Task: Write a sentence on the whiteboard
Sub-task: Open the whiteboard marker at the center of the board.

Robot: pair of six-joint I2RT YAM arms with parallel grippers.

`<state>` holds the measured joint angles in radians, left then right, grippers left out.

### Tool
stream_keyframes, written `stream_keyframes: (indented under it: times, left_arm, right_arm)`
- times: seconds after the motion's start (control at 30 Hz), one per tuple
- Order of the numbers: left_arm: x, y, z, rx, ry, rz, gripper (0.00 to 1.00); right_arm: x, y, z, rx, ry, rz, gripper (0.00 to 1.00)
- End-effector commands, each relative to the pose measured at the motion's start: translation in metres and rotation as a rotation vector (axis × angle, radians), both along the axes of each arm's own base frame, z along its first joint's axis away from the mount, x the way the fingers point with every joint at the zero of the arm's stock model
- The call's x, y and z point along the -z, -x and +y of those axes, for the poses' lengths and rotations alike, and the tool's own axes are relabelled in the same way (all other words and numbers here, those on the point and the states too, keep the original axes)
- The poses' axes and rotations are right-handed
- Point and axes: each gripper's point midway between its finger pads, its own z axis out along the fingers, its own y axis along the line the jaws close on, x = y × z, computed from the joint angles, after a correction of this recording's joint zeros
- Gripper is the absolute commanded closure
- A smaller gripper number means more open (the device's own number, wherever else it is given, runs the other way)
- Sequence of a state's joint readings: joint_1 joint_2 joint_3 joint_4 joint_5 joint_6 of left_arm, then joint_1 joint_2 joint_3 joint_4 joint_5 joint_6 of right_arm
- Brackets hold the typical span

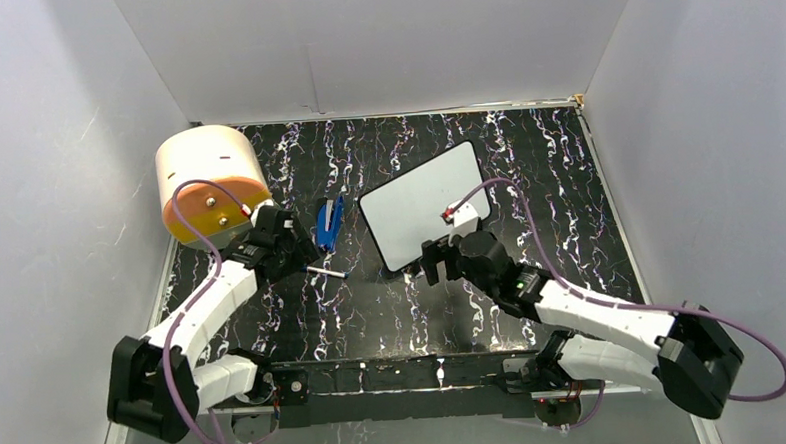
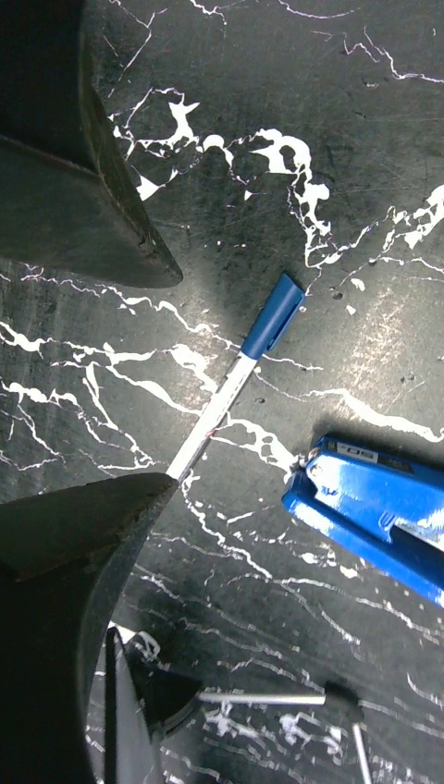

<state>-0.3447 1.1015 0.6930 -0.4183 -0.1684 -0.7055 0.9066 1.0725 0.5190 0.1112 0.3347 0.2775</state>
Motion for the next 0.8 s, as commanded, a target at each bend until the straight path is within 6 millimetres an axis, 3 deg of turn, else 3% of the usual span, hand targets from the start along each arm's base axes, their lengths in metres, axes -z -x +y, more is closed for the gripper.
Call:
stream_keyframes:
  times: [0.0, 0.2, 0.4, 0.77]
  left_arm:
    - [-0.001, -0.013, 0.002, -0.075, -0.021, 0.023, 0.33]
    - [0.010, -0.024, 0.001, -0.083, -0.082, 0.086, 0.43]
    - [0.028, -0.028, -0.006, -0.070, -0.131, 0.152, 0.44]
    - [0.052, -0.014, -0.006, -0.078, -0.207, 0.249, 0.46]
  right_arm:
    - [-0.035, -0.010, -0.015, 0.054, -0.046, -0.159, 0.02]
    - [-0.056, -0.013, -0.032, 0.079, -0.032, -0.273, 0.01]
    - [-0.057, -0.015, -0.039, 0.093, -0.004, -0.298, 0.01]
    - [-0.056, -0.015, -0.043, 0.102, 0.001, -0.318, 0.01]
